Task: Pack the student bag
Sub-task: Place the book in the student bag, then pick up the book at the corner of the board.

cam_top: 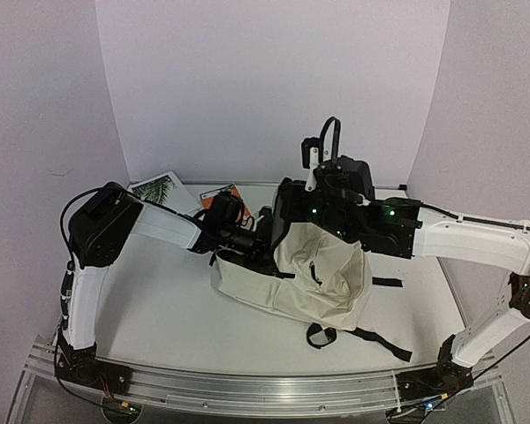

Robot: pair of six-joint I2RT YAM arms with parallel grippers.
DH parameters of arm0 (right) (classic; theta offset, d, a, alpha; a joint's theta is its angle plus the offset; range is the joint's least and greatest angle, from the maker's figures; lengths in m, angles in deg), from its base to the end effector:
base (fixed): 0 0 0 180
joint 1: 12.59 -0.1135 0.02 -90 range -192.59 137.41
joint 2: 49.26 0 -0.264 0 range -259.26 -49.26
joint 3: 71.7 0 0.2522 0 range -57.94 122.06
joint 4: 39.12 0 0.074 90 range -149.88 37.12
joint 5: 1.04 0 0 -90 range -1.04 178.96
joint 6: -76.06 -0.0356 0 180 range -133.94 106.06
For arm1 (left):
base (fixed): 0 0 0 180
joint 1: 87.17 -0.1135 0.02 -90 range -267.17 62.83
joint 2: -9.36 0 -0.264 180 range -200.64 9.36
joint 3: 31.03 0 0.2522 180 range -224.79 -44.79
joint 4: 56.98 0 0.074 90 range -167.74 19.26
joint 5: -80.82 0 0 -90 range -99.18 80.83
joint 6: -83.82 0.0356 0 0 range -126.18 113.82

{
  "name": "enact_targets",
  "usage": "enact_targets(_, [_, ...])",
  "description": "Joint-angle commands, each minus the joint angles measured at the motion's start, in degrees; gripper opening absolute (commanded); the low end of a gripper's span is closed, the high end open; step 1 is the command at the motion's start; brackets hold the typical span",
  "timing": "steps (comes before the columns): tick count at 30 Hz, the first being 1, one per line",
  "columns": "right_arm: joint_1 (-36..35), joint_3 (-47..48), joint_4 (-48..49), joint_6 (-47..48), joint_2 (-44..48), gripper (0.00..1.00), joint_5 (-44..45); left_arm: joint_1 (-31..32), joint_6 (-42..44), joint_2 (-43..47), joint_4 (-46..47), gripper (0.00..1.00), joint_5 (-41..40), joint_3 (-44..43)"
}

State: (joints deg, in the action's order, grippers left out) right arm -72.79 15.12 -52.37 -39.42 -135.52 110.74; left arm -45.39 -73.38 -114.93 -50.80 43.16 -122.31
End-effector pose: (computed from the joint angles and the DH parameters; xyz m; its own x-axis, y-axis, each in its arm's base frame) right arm 0.1901 0.3053 0.3559 -0.3678 0.1616 -0.9157 -0.5181 0.7822 0.3461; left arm 0.3285 -0.3313 0.1510 -0.9913 0.1304 -0.0164 0.0516 0.2714 -0.9611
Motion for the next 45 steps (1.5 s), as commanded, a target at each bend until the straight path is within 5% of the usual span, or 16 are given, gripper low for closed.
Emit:
enact_targets(1, [-0.60, 4.86, 11.72, 0.63, 1.07, 0.00, 2.91, 2.42, 3.76, 0.81, 0.24, 0.22, 2.34, -0.91])
enact_targets(6, [-0.55, 4.23, 10.74, 0.60, 1.59, 0.00, 5.52, 2.43, 12.57, 4.61, -11.27, 0.31, -0.61, -1.74])
enact_targets(11, [-0.57, 3.31, 9.86, 0.82, 2.85, 0.00, 7.57, 2.26, 21.57, 10.50, -21.59, 0.60, -5.14, -2.85])
enact_targets(17, [-0.53, 1.67, 9.21, 0.90, 4.60, 0.00, 8.64, 0.63, 27.50, 18.89, -29.81, 0.73, -14.67, -2.24])
enact_targets(33, [-0.60, -6.57, 5.43, -4.07, 5.51, 0.00, 5.21, -18.15, 31.91, 36.99, -39.60, 0.86, -28.47, 5.45])
enact_targets(37, [-0.59, -8.99, 5.27, -6.59, 4.47, 0.00, 7.40, -21.56, 33.25, 32.71, -39.17, 0.87, -33.31, 3.74])
enact_targets(45, [-0.53, -11.40, 5.27, -9.76, 0.28, 0.00, 8.14, -21.74, 29.69, 16.53, -34.13, 0.84, -28.80, -2.80])
